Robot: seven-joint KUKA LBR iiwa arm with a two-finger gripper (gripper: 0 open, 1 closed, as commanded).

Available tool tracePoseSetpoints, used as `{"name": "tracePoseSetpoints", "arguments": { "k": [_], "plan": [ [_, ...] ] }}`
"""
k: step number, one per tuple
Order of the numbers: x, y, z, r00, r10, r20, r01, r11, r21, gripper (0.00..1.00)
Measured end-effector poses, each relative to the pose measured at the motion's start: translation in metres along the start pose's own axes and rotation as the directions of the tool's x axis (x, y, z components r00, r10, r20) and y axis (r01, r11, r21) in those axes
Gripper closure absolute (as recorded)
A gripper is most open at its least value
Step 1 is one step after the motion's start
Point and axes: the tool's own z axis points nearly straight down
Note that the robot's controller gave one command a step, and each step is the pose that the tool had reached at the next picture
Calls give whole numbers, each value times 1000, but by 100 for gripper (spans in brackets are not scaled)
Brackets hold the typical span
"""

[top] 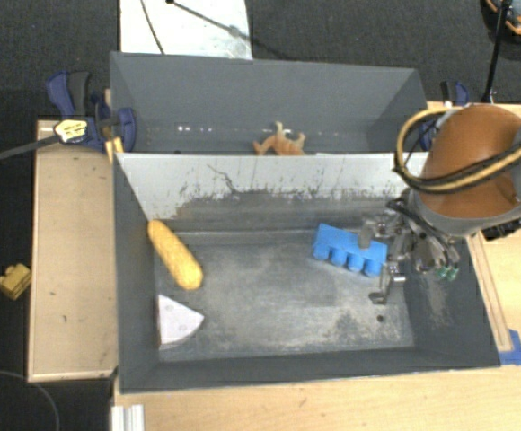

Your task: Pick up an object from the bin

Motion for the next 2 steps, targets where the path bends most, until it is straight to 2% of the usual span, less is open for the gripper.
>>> {"name": "tracePoseSetpoints", "arguments": {
  "k": [1,2],
  "plan": [
    [-22,-25,27,994,-107,-2,107,994,0,0],
    [-27,-16,41,994,111,-5,-111,994,1,0]
  ]
}}
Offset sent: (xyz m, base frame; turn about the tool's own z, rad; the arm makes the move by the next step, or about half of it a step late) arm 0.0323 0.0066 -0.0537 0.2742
